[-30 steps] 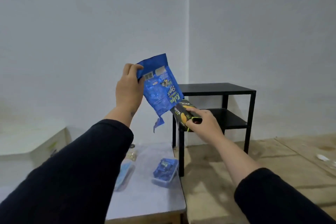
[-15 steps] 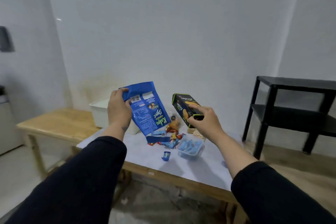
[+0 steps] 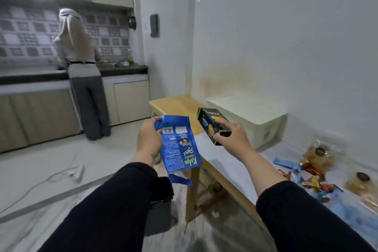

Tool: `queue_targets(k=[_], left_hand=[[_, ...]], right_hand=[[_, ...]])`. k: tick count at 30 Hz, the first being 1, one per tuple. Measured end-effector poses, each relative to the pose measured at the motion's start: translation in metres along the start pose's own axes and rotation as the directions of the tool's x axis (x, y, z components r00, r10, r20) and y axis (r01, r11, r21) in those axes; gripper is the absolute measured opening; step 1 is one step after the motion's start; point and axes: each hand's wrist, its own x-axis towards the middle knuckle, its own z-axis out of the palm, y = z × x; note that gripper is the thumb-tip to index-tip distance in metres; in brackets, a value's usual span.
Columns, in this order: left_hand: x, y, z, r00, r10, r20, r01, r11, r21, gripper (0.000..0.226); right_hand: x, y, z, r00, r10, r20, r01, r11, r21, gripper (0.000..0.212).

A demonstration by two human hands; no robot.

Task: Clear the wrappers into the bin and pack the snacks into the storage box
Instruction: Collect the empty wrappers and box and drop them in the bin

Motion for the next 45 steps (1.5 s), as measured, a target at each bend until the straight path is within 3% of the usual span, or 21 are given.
queue_targets(k=[9,13,19,26,33,39,41,43,45], left_hand=[[0.036,-0.130,0.004,0.963,-0.251,-0.101,0.264,0.953,0.149,0.036],[0.058,-0.175,0.008,0.949,-0.304,-0.084,0.314,0.935,0.163,0.036],[0.126,-0.284,0.042,0.896,-0.442,0.042,0.429,0.887,0.169,0.037],[0.169,-0.390,0.093,0.779,-0.600,0.180,0.567,0.798,0.205,0.038],[0.173,-0.500,0.154,0.591,-0.790,0.165,0.749,0.613,0.253,0.044],[0.137,-0.600,0.202,0.253,-0.962,0.108,0.937,0.271,0.220,0.055],[0.126,-0.625,0.215,0.168,-0.981,0.097,0.960,0.185,0.209,0.057],[0.117,-0.636,0.225,0.128,-0.987,0.102,0.969,0.146,0.199,0.061],[0.115,-0.634,0.228,0.141,-0.983,0.116,0.958,0.165,0.233,0.061]], right_hand=[[0.097,0.030,0.150,0.934,0.012,0.356,-0.005,1.000,-0.020,0.055],[0.115,0.041,0.203,0.913,0.019,0.408,0.008,0.998,-0.063,0.056],[0.164,0.084,0.316,0.853,0.205,0.480,-0.136,0.975,-0.175,0.050],[0.193,0.141,0.415,0.730,0.471,0.495,-0.374,0.882,-0.288,0.047],[0.210,0.216,0.497,0.596,0.596,0.538,-0.441,0.803,-0.401,0.051],[0.212,0.279,0.561,0.499,0.669,0.551,-0.434,0.743,-0.510,0.052],[0.211,0.294,0.577,0.464,0.688,0.559,-0.426,0.726,-0.540,0.054],[0.211,0.304,0.586,0.440,0.694,0.570,-0.404,0.720,-0.565,0.056],[0.212,0.308,0.591,0.421,0.697,0.580,-0.364,0.716,-0.596,0.059]])
